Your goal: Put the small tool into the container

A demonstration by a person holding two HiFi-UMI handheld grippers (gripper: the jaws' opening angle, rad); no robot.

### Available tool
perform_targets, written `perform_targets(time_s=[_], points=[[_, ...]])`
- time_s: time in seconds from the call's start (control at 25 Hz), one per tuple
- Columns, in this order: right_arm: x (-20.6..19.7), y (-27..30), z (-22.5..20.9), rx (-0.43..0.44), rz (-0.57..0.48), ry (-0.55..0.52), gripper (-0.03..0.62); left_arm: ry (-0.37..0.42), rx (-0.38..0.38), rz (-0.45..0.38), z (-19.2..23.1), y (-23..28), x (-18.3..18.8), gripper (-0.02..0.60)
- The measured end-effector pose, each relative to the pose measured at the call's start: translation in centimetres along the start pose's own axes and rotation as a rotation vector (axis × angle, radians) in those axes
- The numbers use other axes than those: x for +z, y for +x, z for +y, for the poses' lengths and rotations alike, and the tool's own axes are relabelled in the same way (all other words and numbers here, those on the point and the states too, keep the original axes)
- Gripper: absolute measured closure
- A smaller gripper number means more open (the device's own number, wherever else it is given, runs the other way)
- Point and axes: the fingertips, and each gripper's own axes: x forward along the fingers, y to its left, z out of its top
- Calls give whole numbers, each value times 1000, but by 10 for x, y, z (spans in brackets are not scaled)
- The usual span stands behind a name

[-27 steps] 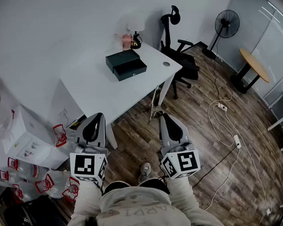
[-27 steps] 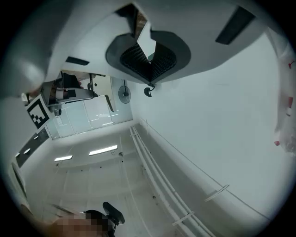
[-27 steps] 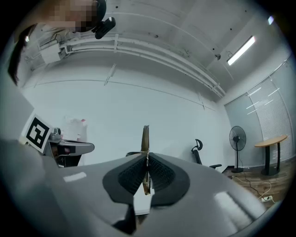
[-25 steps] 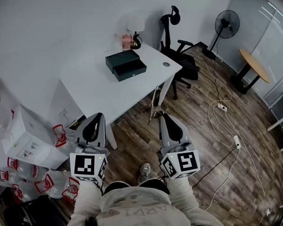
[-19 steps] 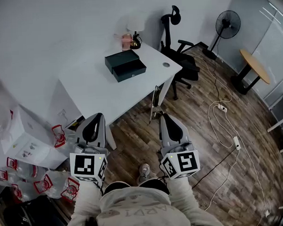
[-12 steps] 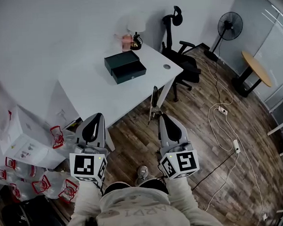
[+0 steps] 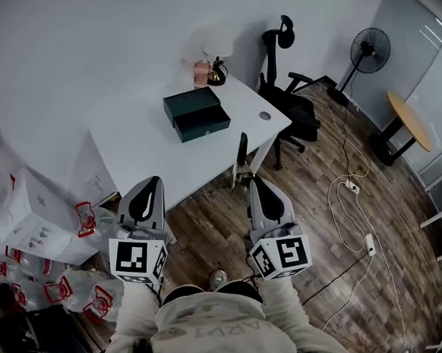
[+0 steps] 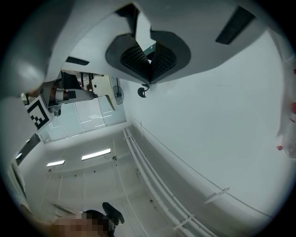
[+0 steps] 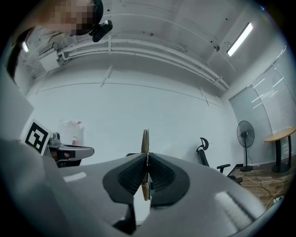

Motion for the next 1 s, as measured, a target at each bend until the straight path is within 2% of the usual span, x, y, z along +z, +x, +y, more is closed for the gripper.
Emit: perform_targets(time_s=[0.6, 1.0], points=[[-2, 25, -73, 66, -7, 17, 574, 10, 41, -9, -48, 64, 1, 577], [-9, 44, -100, 67, -1, 37, 574, 19, 29, 14, -56, 101, -3, 578]])
